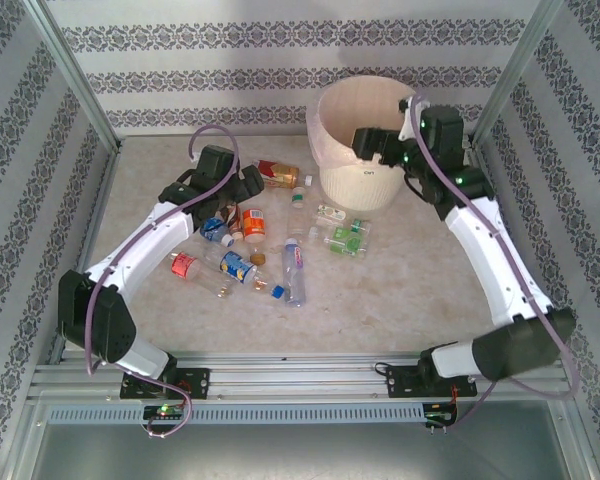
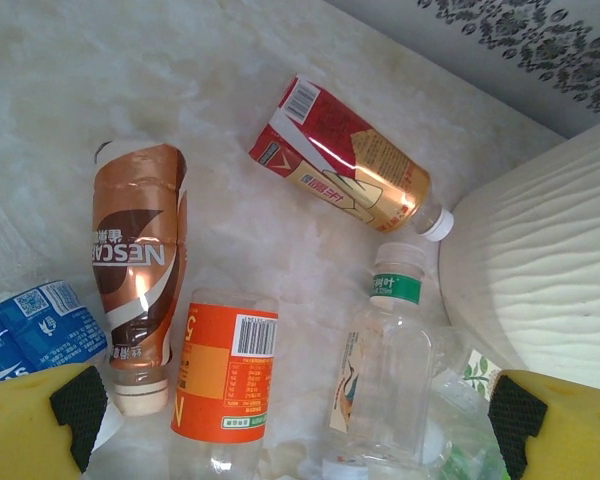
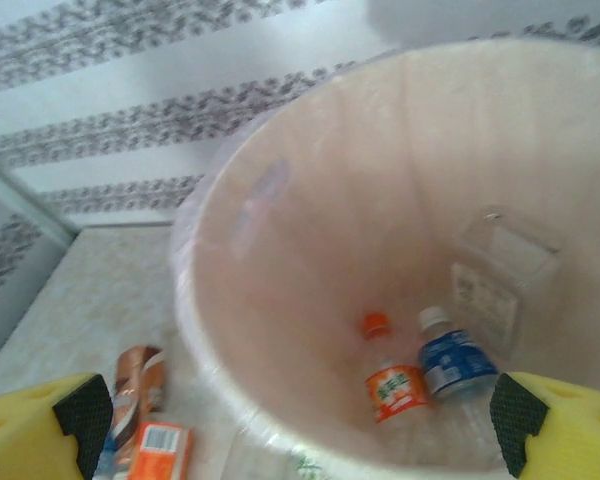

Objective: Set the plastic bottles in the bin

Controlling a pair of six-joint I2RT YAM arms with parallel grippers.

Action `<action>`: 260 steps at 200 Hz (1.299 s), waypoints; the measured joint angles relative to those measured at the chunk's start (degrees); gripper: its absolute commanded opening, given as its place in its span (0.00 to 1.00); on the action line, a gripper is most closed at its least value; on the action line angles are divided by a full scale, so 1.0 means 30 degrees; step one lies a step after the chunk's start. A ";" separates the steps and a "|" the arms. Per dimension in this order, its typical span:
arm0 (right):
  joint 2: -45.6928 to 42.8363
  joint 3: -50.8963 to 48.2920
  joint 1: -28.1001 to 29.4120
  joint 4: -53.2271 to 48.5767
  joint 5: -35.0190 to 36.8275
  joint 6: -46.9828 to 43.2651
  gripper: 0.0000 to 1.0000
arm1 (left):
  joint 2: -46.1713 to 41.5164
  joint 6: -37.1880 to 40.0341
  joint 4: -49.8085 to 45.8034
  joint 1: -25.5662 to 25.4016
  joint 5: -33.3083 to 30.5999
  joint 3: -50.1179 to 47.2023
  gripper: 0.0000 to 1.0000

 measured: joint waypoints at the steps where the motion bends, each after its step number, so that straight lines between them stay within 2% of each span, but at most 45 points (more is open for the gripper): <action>1: -0.0066 -0.0109 0.0022 0.0058 -0.0044 0.0007 0.98 | 0.0022 -0.0007 0.0000 0.0000 0.0000 0.0000 1.00; 47: -0.3002 -0.5799 0.1698 0.3067 -0.1938 -0.0612 0.98 | 0.0415 -0.0233 -0.0015 0.0000 0.0007 0.0007 1.00; 90: -0.3468 -0.9224 0.3585 0.4401 -0.1508 -0.1603 0.98 | 0.0415 -0.0685 -0.0015 0.0007 -0.0015 0.0007 1.00; 128: -0.2892 -1.0892 0.3920 0.5093 -0.0299 -0.1377 0.98 | 0.0408 -0.1151 0.0022 0.0007 -0.0204 -0.0058 1.00; 162: -0.1515 -1.1489 0.4109 0.5428 0.1472 -0.1224 0.98 | 0.0408 -0.1435 0.0022 0.0015 -0.0233 -0.0255 1.00; 210: 0.2696 -1.0564 0.4838 0.4619 0.1603 -0.2550 0.98 | 0.0408 -0.1515 0.0015 0.0124 -0.0291 -0.0255 1.00; 260: 0.4641 -0.9216 0.5668 0.2776 0.3053 -0.3067 0.98 | 0.0408 -0.1566 0.0015 0.0146 -0.0590 -0.0328 1.00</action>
